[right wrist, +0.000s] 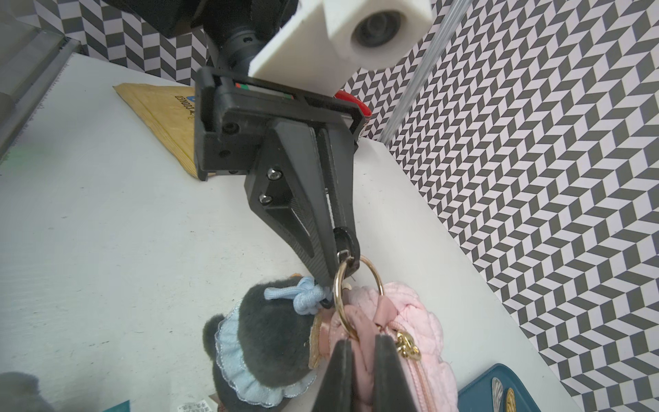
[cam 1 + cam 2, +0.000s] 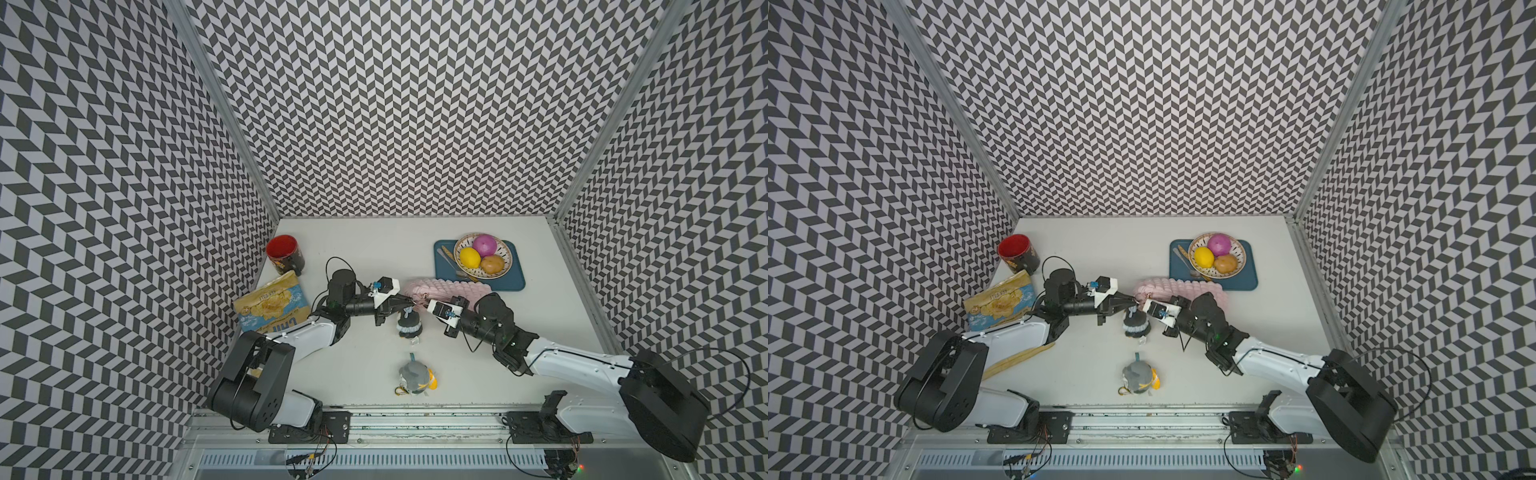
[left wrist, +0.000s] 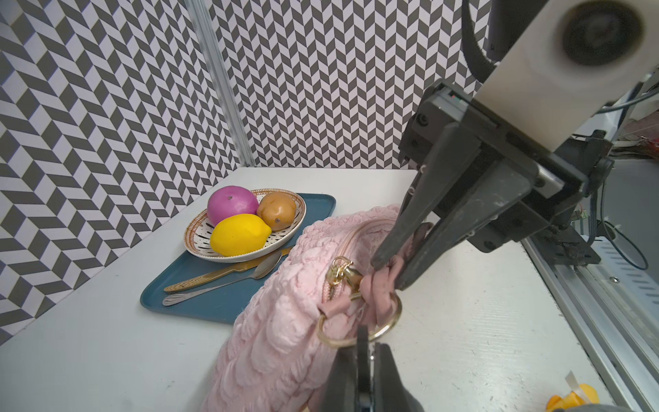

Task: Remove the decoration from the bag
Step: Remove the decoration item from the bag.

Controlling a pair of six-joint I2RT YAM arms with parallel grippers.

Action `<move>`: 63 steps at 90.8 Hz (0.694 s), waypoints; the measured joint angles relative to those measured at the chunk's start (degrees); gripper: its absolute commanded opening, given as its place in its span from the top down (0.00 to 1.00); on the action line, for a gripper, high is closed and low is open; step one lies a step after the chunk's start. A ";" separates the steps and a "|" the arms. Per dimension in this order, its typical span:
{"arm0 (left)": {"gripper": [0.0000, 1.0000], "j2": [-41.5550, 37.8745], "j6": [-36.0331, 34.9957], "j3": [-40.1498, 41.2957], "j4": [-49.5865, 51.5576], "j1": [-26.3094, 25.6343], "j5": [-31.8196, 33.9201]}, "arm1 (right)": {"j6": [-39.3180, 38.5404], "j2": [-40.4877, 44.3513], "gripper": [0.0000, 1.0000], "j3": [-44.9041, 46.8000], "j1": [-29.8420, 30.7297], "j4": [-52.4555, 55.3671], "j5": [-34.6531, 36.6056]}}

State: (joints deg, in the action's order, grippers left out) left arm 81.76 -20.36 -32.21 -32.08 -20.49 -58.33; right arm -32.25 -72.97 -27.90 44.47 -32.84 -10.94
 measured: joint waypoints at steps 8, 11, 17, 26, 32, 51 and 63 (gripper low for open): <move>0.94 0.00 0.59 0.61 -0.61 0.15 0.22 | 0.20 -0.83 1.00 0.00 0.04 -0.48 0.02; 0.95 0.00 0.74 0.79 -0.74 0.22 0.26 | 0.24 -1.18 1.00 0.00 0.04 -0.68 0.07; 0.95 0.00 1.18 1.16 -1.18 0.35 0.48 | 0.28 -1.86 1.00 0.00 0.11 -1.14 0.20; 0.96 0.00 1.99 1.73 -2.05 0.61 0.72 | 0.33 -2.58 1.00 0.00 0.20 -1.95 0.57; 0.98 0.00 2.45 2.01 -2.75 0.76 0.87 | 0.33 -3.08 1.00 0.00 0.39 -2.43 0.96; 1.00 1.01 3.98 2.29 -4.13 1.03 1.07 | -0.74 -5.60 1.00 0.00 2.51 -3.56 4.00; 1.00 1.31 4.59 2.32 -5.49 1.55 1.11 | -1.42 -6.69 1.00 0.00 3.34 -1.51 6.86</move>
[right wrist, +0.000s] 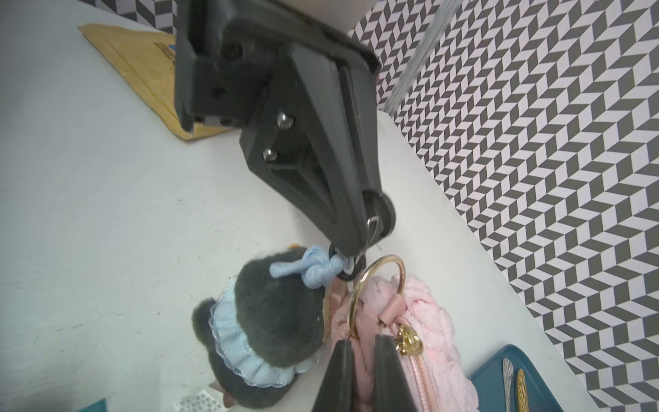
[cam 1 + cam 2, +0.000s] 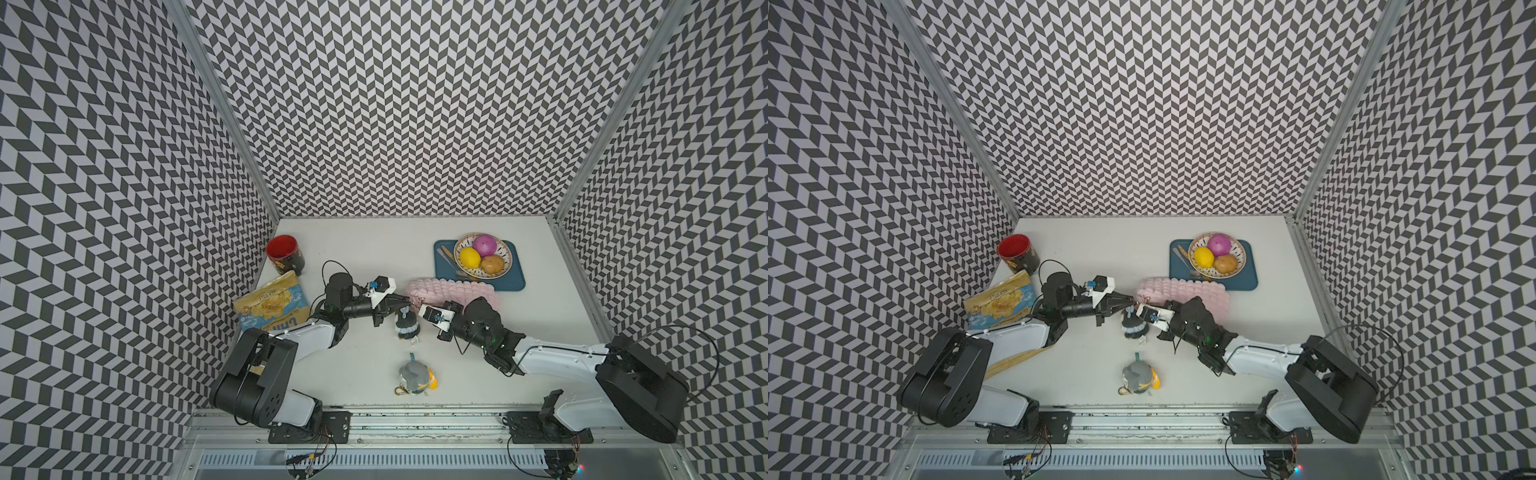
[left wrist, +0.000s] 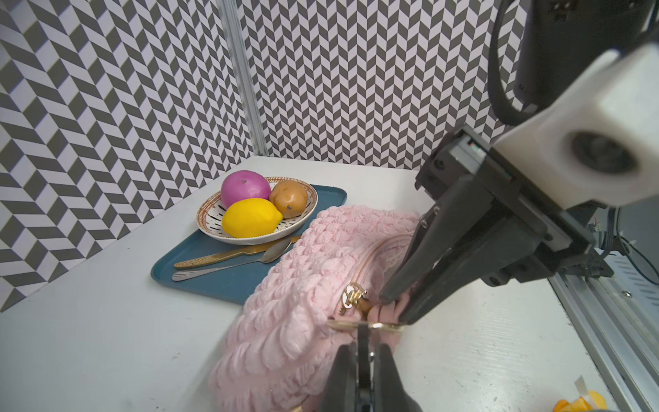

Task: Remove the decoration from the bag
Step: Remove the decoration item from the bag, then place the decoration item at the center of the board.

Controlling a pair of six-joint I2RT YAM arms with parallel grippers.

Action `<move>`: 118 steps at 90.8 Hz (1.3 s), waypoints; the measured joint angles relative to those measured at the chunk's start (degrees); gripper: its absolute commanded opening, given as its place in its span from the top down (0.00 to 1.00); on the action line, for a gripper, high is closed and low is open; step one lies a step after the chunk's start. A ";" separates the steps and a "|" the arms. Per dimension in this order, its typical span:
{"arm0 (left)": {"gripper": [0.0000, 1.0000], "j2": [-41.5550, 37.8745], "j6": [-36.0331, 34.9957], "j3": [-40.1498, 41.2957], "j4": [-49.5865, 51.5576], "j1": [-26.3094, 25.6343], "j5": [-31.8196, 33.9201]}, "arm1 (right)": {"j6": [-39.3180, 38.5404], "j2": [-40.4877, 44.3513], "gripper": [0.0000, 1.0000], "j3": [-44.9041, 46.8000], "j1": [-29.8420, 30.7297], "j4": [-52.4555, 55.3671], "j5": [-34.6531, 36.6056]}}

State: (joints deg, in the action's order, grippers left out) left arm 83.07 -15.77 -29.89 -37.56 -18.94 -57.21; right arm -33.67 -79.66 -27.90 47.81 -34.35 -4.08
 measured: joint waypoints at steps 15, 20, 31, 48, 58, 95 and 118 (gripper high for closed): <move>1.00 0.00 0.28 0.00 -1.05 0.24 0.07 | -0.39 -0.76 1.00 0.00 0.02 2.27 2.08; 0.97 0.00 0.31 0.00 -1.25 0.24 0.17 | -0.26 -0.87 1.00 0.00 0.02 2.58 2.29; 0.85 0.04 0.28 0.00 -1.25 0.24 0.66 | 0.70 -0.17 1.00 0.35 -0.79 2.51 2.14; 0.75 0.20 0.26 -0.02 -0.57 0.24 2.40 | 2.29 2.69 1.00 1.49 -2.12 2.27 1.25; 0.74 0.20 0.00 -0.04 0.55 0.24 4.09 | 2.86 3.15 1.00 1.51 -2.25 2.14 0.98; 0.56 0.17 0.37 -1.20 5.20 0.24 11.98 | 3.34 3.87 1.00 1.51 -2.25 2.21 0.61; 0.39 -3.63 2.89 -3.08 10.40 0.24 20.61 | 5.68 4.57 1.00 1.36 -3.43 2.21 1.07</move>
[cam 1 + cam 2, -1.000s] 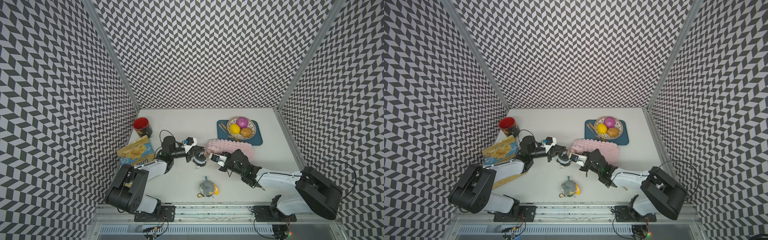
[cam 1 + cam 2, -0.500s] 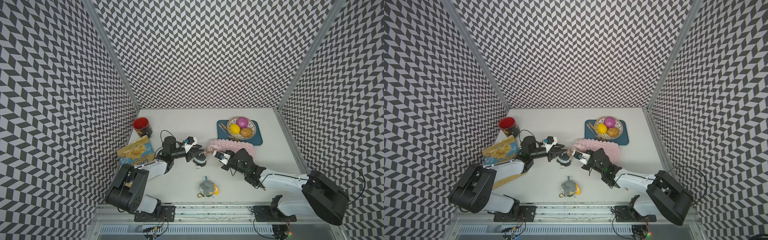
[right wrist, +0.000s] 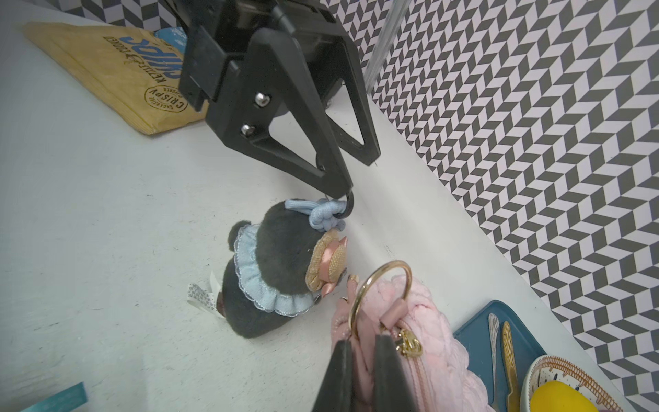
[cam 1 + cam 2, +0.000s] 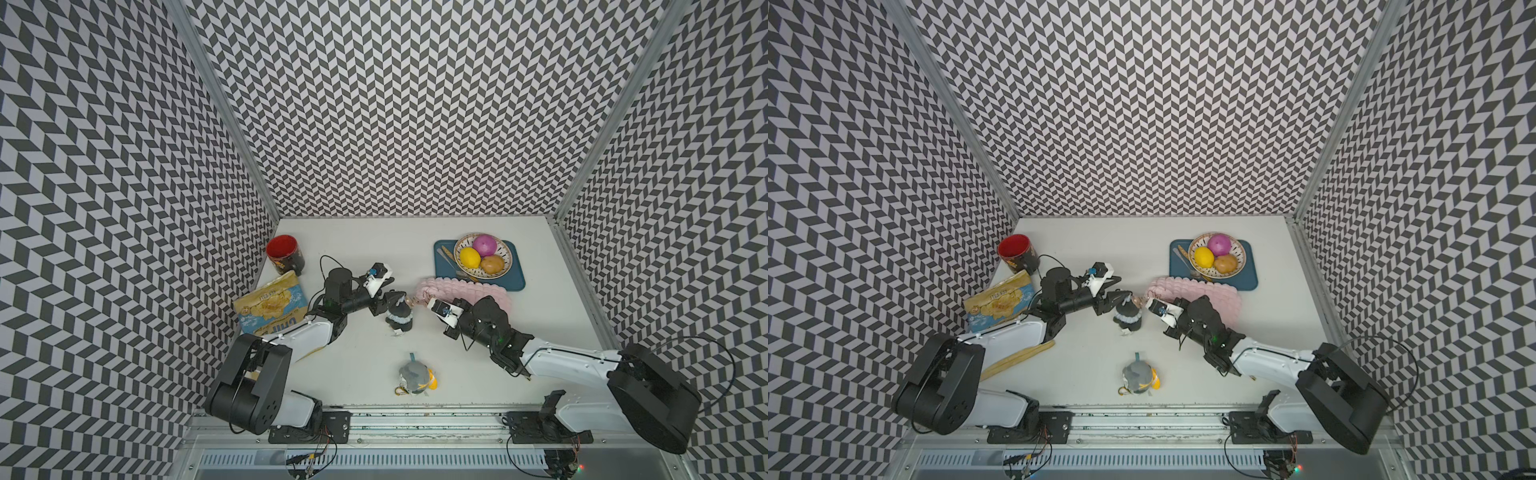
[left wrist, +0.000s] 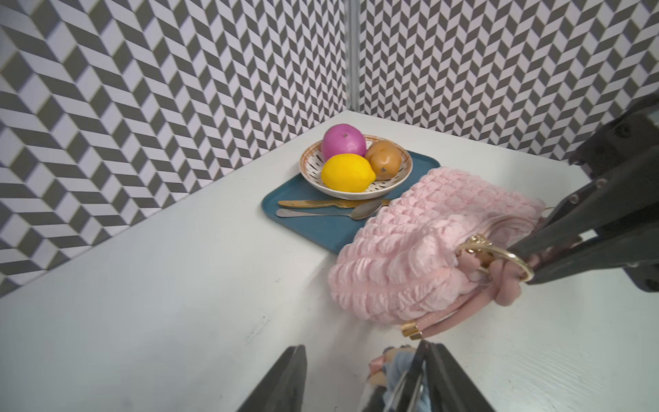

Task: Remove the decoration from the bag
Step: Place the decoration item at the center of the board, then move the decoration item to the center of the board, then place the bag at the center of the board.

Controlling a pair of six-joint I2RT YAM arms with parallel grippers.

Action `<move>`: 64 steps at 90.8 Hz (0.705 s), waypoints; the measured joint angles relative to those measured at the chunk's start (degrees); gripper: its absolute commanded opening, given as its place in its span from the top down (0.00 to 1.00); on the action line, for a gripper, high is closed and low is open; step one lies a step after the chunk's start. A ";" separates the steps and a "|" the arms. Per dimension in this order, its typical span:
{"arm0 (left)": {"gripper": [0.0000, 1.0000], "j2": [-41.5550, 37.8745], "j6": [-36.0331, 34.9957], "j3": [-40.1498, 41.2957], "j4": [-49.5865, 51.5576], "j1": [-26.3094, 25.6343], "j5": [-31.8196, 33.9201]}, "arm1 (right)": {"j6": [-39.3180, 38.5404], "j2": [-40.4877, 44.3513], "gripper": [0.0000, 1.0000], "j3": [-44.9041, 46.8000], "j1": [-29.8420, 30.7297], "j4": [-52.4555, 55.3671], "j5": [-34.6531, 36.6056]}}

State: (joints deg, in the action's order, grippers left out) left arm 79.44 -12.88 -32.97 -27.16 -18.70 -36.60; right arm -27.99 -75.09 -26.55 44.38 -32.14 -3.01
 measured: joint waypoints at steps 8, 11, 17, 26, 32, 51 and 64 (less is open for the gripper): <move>0.36 -2.64 3.30 0.22 -0.17 0.00 2.01 | 2.43 0.02 1.00 -1.09 -1.75 0.13 -0.48; 0.36 -3.63 4.85 0.48 -0.33 0.00 2.69 | 3.30 -0.17 1.00 -1.88 -2.45 0.46 -0.76; 0.34 -5.31 7.78 1.29 -0.46 0.00 4.33 | 4.87 -1.44 1.00 -4.37 -3.52 0.76 -1.46; 0.33 -7.72 12.39 3.52 -0.35 -0.02 7.91 | 6.88 -5.07 1.00 -8.15 -4.15 0.15 -2.16; 0.32 -10.86 15.41 6.25 -0.22 -0.07 10.67 | 8.11 -8.17 1.00 -10.93 -4.04 0.61 -3.37; 0.20 -25.40 22.14 12.26 1.92 -0.13 25.64 | 10.58 -13.92 1.00 -13.70 -1.84 0.37 -7.04; 0.17 -32.98 23.71 14.19 2.16 -0.15 37.07 | 12.09 -15.45 1.00 -12.35 -0.17 -0.28 -9.38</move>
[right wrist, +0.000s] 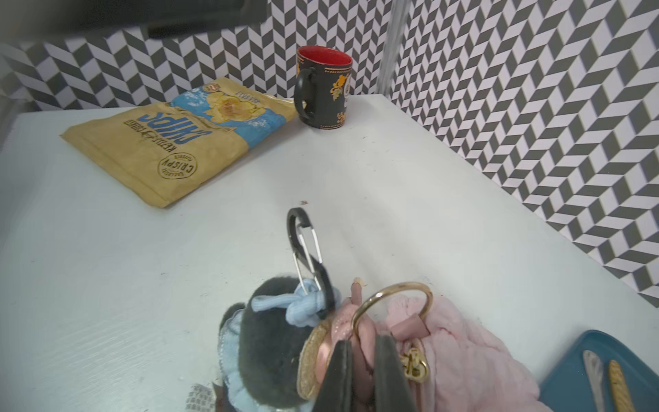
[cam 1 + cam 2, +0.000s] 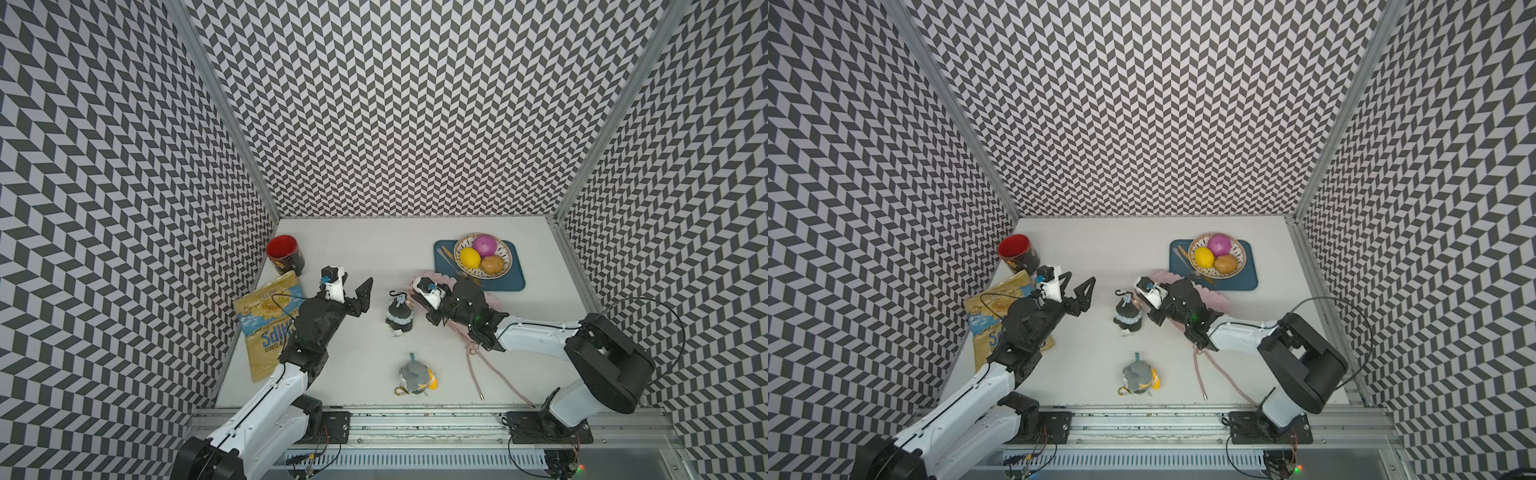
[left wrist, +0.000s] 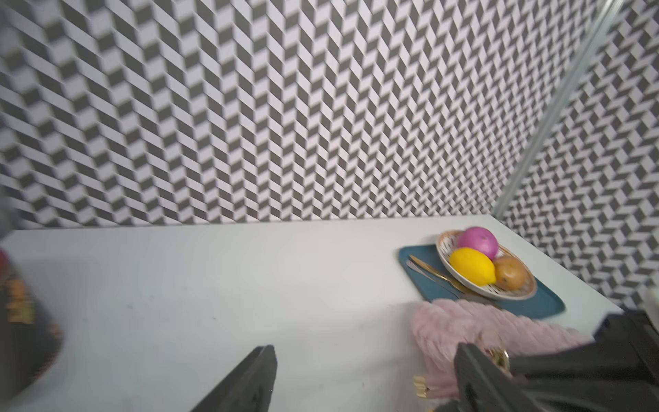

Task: Remove the decoration from the bag
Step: Place the bag at the center of the board, then reset both arms

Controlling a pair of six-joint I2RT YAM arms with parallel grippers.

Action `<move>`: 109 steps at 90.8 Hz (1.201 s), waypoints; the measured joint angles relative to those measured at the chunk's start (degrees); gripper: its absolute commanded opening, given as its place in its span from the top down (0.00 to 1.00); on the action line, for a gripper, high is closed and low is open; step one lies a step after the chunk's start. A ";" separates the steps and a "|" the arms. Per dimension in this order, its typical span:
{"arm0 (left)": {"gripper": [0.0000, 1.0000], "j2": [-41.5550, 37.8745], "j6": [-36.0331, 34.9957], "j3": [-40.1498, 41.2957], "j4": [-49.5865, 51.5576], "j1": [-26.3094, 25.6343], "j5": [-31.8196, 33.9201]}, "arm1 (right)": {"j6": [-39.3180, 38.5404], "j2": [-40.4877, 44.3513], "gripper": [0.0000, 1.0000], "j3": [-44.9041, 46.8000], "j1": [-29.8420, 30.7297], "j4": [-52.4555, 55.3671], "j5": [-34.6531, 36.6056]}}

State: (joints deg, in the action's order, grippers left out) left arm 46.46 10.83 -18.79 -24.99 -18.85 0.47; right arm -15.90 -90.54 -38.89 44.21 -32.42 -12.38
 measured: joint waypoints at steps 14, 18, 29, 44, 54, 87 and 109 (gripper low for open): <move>0.16 -1.33 0.17 1.86 0.07 0.00 6.60 | -0.76 0.81 1.00 3.96 2.80 -2.62 -3.21; 0.14 -1.27 0.15 2.29 -0.02 0.00 7.80 | -1.05 1.46 1.00 5.29 3.32 -2.84 -4.48; 0.12 -0.20 -0.74 2.60 -0.46 0.15 10.47 | -1.88 2.51 1.00 8.46 4.07 -2.23 -7.17; 0.07 3.72 -2.34 2.60 -2.01 1.16 11.82 | -1.55 2.45 0.81 9.49 4.07 -1.68 -7.02; 0.06 7.32 -2.93 2.58 -2.23 2.84 11.89 | -0.74 2.01 0.66 8.76 4.00 -1.42 -5.53; 0.00 11.72 -5.42 2.14 -4.59 10.32 12.00 | 3.48 13.49 0.24 9.29 -0.55 1.36 -2.49; 0.00 19.61 -6.97 2.01 -9.22 14.56 11.58 | 9.62 29.42 0.03 15.32 -14.88 2.54 9.70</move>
State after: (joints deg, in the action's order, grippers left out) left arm 66.06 3.86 -16.78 -34.22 -4.29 12.05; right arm -6.28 -61.12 -23.57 29.32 -29.89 -2.68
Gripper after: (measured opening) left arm 0.993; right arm 0.942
